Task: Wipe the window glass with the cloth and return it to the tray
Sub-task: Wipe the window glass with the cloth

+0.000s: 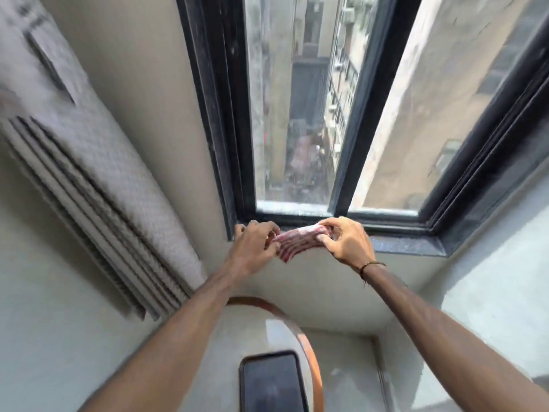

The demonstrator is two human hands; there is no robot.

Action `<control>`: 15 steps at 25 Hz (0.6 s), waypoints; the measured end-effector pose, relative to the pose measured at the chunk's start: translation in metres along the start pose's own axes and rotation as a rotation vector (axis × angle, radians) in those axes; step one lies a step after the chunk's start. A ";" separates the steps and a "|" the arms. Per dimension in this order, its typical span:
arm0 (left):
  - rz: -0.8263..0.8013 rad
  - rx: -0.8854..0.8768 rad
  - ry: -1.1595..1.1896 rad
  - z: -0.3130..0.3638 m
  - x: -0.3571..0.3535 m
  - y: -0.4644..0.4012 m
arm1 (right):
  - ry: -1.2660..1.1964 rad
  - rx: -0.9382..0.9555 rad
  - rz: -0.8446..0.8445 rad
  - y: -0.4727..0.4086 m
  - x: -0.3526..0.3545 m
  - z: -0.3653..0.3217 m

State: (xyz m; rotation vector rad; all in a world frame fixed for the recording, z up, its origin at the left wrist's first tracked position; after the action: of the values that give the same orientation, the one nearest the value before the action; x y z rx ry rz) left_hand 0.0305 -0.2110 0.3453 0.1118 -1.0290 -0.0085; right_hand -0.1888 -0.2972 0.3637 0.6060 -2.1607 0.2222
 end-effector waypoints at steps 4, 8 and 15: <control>0.161 -0.207 0.059 0.081 0.111 -0.028 | -0.082 0.140 0.323 -0.019 0.118 -0.072; 0.244 -0.362 0.120 0.149 0.186 -0.043 | -0.151 0.312 0.697 -0.029 0.193 -0.128; 0.280 -0.414 -0.022 0.202 0.256 -0.090 | -0.201 0.402 1.054 -0.080 0.264 -0.190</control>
State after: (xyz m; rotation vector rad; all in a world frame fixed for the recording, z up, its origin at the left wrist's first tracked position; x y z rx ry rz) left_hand -0.0055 -0.3335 0.6585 -0.4097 -1.0381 0.0321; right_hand -0.1521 -0.3885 0.6842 -0.3869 -2.4544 1.2100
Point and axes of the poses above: each hand's wrist, its own y-axis away from the middle knuckle, its own x-axis out of the back of the hand, z = x × y, the point moved 4 cm from there along -y, towards the middle knuckle, and after that the axes turned 14 degrees about -z, right-handed, at the moved point
